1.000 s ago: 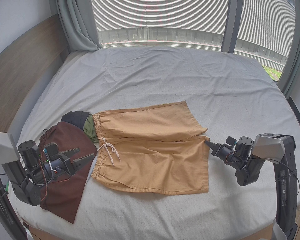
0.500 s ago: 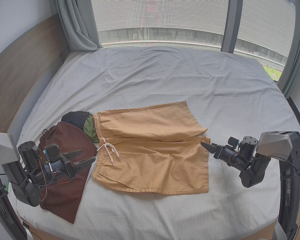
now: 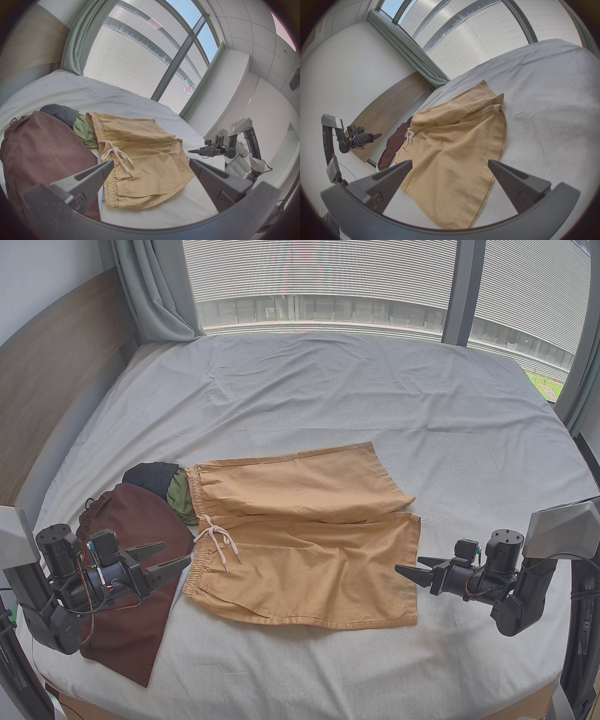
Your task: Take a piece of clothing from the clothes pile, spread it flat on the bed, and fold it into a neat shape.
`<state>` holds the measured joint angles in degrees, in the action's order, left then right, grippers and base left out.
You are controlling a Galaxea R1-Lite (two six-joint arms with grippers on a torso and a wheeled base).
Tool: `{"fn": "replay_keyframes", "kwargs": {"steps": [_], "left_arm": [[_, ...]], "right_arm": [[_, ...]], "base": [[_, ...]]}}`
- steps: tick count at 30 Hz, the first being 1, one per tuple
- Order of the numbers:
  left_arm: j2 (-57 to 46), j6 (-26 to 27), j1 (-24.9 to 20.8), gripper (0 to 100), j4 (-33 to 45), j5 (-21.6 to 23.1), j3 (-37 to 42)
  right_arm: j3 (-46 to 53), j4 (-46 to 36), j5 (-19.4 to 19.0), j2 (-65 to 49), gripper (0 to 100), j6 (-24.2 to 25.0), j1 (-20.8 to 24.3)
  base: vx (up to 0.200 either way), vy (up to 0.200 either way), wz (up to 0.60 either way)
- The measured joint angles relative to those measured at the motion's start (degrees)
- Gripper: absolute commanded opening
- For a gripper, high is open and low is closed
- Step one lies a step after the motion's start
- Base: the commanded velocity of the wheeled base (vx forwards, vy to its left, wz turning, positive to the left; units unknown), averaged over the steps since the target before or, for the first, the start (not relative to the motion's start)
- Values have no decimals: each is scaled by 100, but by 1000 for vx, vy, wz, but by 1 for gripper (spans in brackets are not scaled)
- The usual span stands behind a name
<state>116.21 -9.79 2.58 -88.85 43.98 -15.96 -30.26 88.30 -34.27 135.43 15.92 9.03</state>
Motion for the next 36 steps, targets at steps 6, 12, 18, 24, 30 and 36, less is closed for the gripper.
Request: {"fn": "replay_keyframes", "kwargs": {"steps": [6,12,18,24,30,36], "left_arm": [[2,-2,-17,100,0,-2,37],[7,-6,-22,100,0,-4,50],[29,-6,-33,100,0,-4,74],[79,-91,-22,100,0,-6,13],[127,-191,-17,100,0,-22,13],[322,-200,-11,100,0,-20,13]], "right_arm": [[229,2,-2,-157,100,-27,183],[293,2,2,-205,100,-68,227],[311,2,9,-235,100,-73,236],[297,0,17,-240,100,-73,236],[293,0,17,-240,100,-73,238],[289,0,17,-243,100,-73,249]], "base": [[0,0,0],[0,0,0],[0,0,0],[0,0,0],[0,0,0],[0,0,0]]}}
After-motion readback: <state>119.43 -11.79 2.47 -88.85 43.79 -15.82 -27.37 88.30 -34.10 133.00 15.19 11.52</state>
